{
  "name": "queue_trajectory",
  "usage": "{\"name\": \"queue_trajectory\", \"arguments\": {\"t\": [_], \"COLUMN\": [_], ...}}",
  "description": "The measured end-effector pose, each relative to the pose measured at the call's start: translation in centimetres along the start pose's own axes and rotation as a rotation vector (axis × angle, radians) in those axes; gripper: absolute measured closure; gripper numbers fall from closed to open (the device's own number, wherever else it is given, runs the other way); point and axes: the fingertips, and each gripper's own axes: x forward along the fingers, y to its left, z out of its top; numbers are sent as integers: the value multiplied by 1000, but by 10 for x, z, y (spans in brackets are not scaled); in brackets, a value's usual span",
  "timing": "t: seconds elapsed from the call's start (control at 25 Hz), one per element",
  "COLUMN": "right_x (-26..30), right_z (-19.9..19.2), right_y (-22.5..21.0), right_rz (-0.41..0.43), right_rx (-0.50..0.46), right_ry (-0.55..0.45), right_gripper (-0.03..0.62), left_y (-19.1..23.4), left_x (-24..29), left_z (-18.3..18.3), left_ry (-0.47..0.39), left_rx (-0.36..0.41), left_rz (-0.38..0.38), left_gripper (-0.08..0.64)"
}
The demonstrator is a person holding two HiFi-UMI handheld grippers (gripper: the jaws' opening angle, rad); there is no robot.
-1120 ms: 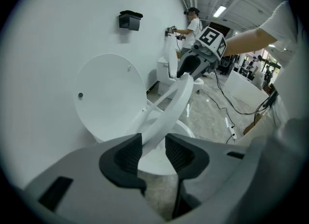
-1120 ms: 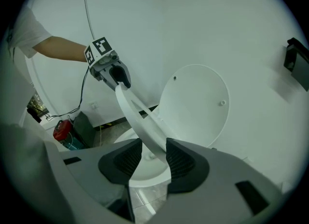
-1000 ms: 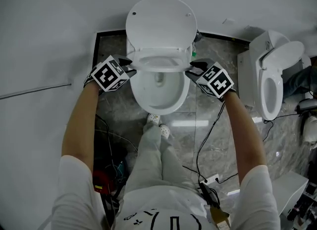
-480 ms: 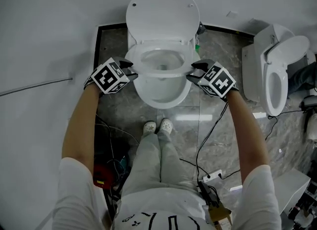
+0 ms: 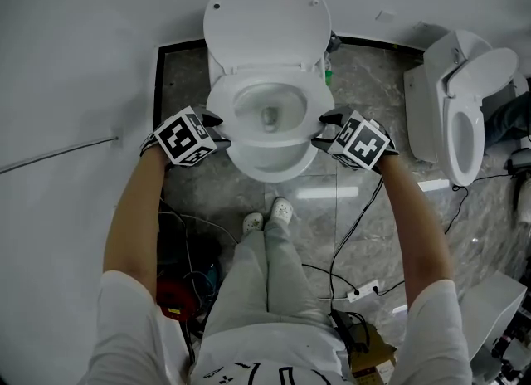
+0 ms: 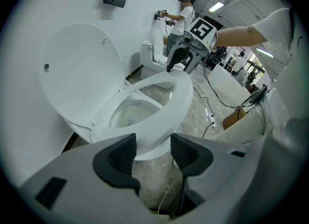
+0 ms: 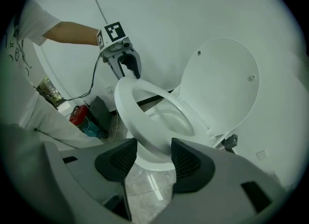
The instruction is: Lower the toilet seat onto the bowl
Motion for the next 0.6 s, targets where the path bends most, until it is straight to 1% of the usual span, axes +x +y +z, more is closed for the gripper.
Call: {"name": "queue_trajectory", "arguments": {"t": [0.2,0.4,0.6], "right_x": [9,17,28], "right_z": [-9,-20,-31], "right_y": [8,19,27], "right_rz": [50,109,135], "right_rx": [11,36,54], "right_ry": [50,82,116], "right_gripper": [353,337,319], "left_y": [-6,-19,-26], "left_x": [11,22,32], "left_z": [-8,-16,-24], "left_ry": [27,31,32], "left_rx": [8,-25,-69], "left_rz": [-55,-122,-181], "left_gripper": [325,300,287]}}
